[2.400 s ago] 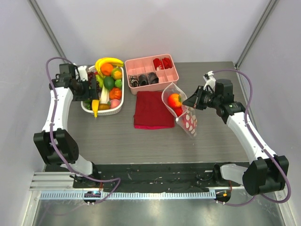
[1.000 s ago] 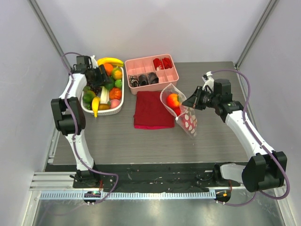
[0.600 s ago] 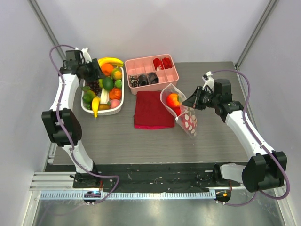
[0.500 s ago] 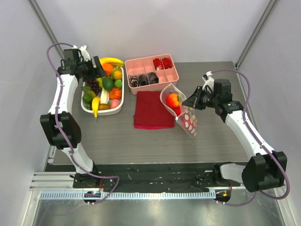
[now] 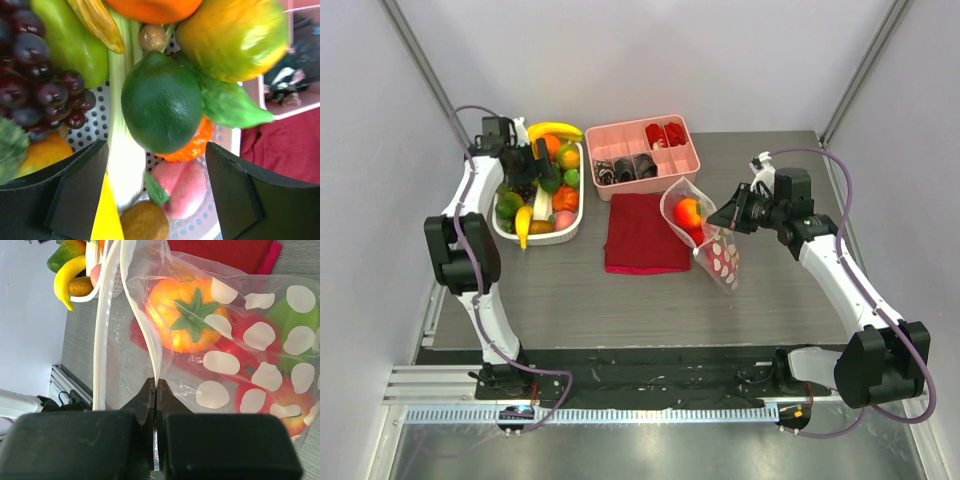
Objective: Place the food in the zip-top bag and seal the zipper
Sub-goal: Pick up the fake fruit from the bin, then place the fake fruit in the zipper food storage bag.
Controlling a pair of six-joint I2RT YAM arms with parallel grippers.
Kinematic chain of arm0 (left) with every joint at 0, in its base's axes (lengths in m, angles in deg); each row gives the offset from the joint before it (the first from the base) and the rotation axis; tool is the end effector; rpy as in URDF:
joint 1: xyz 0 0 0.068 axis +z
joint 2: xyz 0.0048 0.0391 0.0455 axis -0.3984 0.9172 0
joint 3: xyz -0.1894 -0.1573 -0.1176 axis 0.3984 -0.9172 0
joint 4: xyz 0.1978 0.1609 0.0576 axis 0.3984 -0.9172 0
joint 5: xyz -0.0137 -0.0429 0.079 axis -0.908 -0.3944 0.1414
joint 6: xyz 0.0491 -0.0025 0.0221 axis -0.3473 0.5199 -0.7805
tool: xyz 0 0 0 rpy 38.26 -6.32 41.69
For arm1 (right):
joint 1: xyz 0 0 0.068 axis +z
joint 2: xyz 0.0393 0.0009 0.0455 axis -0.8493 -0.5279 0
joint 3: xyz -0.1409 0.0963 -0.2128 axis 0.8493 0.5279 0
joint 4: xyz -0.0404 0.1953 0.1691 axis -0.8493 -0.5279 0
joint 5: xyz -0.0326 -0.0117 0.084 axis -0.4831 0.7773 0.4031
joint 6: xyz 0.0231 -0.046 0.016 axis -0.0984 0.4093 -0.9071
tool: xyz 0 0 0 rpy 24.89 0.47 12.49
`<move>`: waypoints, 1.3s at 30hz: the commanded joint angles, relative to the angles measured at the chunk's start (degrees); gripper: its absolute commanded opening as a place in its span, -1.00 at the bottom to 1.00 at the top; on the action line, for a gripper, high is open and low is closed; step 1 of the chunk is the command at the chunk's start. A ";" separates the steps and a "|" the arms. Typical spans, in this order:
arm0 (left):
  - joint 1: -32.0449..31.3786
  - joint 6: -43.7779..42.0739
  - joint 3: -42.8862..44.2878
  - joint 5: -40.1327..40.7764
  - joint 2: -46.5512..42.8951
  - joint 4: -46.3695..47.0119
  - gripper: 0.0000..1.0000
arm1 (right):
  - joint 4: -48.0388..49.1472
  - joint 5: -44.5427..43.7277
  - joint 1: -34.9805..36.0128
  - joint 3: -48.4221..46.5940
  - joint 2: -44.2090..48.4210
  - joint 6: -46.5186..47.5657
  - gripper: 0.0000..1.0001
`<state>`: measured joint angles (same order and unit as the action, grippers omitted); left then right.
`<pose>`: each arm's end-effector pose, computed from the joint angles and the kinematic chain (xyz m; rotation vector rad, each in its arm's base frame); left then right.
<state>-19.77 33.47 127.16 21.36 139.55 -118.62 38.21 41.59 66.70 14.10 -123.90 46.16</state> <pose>0.4463 0.0188 0.2782 -0.1635 2.4149 -0.4037 0.2630 0.0597 0.3043 -0.0234 2.2060 0.9819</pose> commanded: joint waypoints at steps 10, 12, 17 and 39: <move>-0.54 0.46 6.98 3.06 8.19 3.23 0.61 | 2.92 -0.05 -0.12 -0.02 -0.58 0.58 -0.98; -0.54 0.37 6.72 2.98 7.93 2.87 0.46 | 2.92 -0.14 -0.03 -0.11 -0.49 0.58 -0.98; -0.54 -0.77 4.26 2.98 3.20 3.14 0.15 | 2.92 -0.05 -0.12 -0.02 -0.49 0.58 -0.98; -31.64 6.87 7.50 -8.45 -14.05 0.59 -0.05 | 2.83 -0.84 -0.12 -1.07 1.09 -1.09 -0.98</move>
<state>-43.00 36.71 130.75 15.64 124.64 -119.62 38.71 41.20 66.70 14.71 -124.49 45.87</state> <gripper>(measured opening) 0.665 0.023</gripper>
